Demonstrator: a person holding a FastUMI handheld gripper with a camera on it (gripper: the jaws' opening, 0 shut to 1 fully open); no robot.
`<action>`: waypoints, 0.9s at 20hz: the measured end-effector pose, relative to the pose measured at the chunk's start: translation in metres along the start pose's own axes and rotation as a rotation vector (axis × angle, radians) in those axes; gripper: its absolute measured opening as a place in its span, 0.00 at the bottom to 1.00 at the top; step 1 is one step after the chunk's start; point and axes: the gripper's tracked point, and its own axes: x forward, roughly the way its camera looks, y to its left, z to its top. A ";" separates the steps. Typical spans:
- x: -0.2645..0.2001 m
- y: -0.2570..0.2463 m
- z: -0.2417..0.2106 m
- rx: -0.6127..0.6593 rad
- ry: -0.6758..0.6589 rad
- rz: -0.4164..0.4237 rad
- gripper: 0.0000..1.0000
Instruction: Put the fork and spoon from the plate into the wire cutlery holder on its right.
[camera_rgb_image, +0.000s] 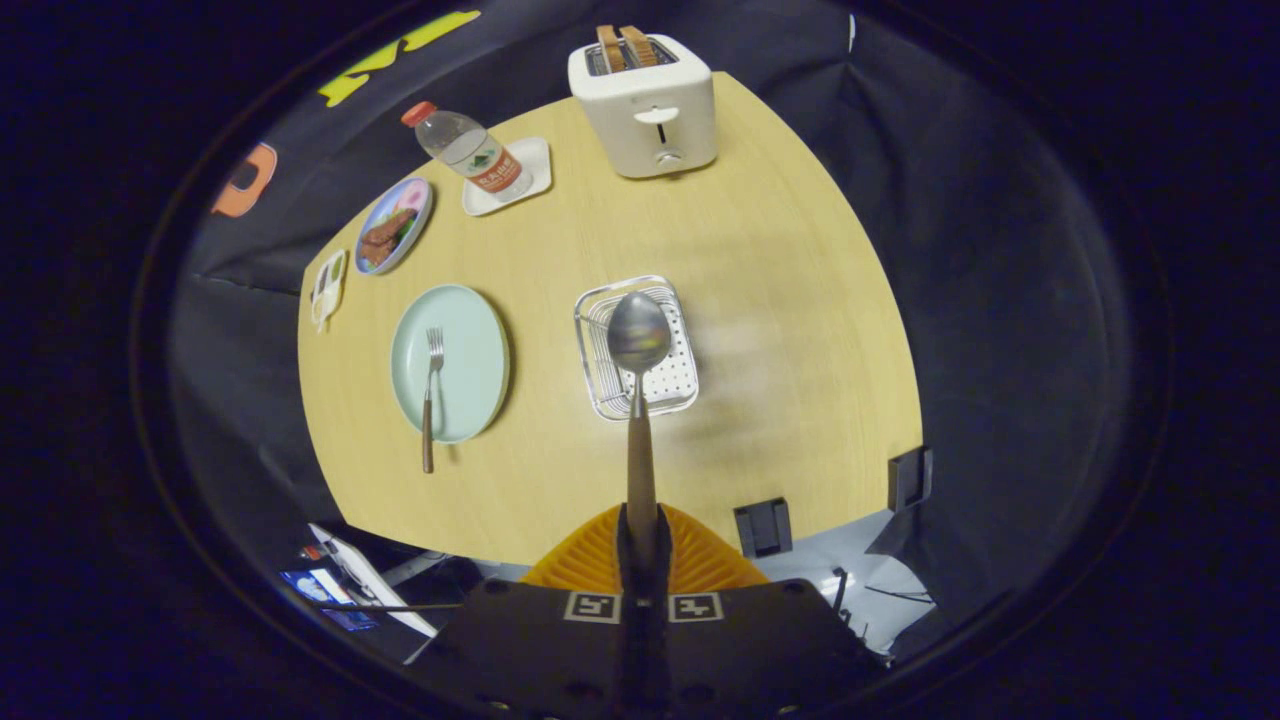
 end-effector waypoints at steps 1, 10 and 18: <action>0.001 0.000 0.002 0.011 0.004 0.000 0.04; -0.010 0.028 0.026 0.011 -0.100 0.074 0.51; -0.031 0.083 0.033 -0.136 -0.306 0.069 0.88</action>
